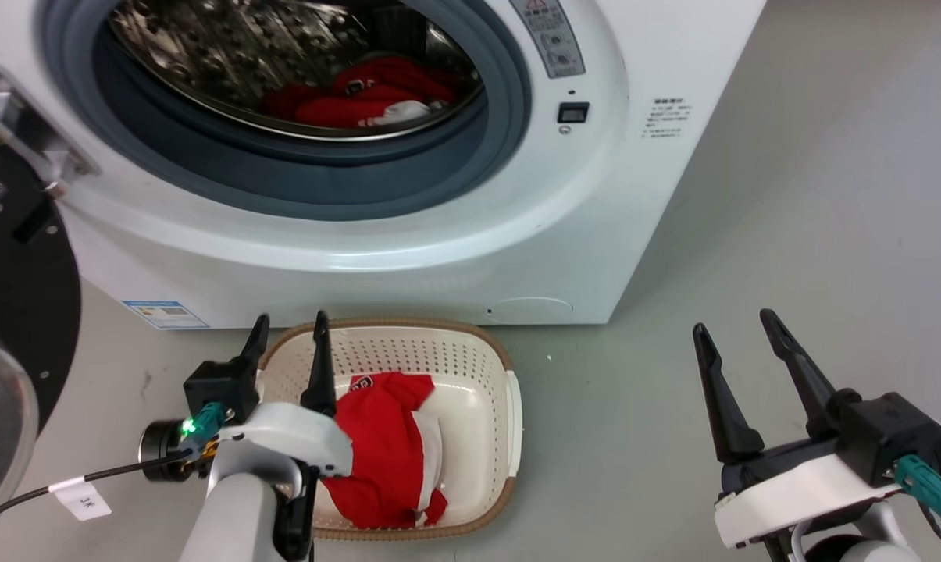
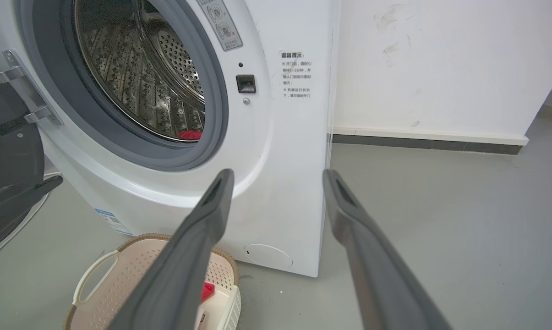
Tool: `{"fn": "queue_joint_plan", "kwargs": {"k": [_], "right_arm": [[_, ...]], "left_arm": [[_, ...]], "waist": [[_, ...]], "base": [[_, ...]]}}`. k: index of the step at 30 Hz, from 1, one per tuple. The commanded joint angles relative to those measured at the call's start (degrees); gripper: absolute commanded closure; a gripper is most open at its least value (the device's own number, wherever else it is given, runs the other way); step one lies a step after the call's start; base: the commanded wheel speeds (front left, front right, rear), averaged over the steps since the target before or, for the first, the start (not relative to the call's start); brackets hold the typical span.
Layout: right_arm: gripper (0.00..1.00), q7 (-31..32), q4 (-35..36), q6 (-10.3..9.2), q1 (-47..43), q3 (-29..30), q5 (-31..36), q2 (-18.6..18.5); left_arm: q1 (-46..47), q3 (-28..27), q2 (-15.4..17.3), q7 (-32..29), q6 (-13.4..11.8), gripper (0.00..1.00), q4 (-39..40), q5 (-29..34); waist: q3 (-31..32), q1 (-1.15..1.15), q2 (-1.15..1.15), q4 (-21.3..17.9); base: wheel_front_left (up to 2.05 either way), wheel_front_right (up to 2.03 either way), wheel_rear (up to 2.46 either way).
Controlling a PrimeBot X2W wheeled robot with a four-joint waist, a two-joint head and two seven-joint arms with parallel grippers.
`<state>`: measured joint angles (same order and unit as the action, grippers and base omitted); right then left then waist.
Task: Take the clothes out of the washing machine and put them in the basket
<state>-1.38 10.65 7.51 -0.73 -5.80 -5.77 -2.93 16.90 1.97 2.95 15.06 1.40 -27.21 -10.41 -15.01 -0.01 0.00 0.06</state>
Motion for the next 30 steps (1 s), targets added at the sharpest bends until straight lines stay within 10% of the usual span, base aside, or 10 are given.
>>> {"fn": "queue_joint_plan", "kwargs": {"k": [1,13,30], "right_arm": [[0.0,0.21,0.2,-0.04,-0.81,0.1,0.17,0.1],[0.0,1.38,2.05,-0.04,-2.72,2.17,0.14,0.11],[0.0,0.78,3.66,-0.04,-1.06,-0.68,-1.15,0.11]], "left_arm": [[-0.38,0.32,-0.08,0.16,-0.37,0.0,0.65,-0.13],[7.45,6.28,-0.07,0.16,-1.02,0.0,6.1,1.51],[33.56,7.19,1.8,-0.6,1.56,0.0,-18.01,1.49]], "waist": [[0.89,0.01,0.0,0.67],[2.04,0.01,0.0,2.2],[-6.46,0.01,0.0,-1.75]], "base": [[0.0,0.0,0.0],[0.0,0.0,0.0],[0.0,0.0,0.0]]}}
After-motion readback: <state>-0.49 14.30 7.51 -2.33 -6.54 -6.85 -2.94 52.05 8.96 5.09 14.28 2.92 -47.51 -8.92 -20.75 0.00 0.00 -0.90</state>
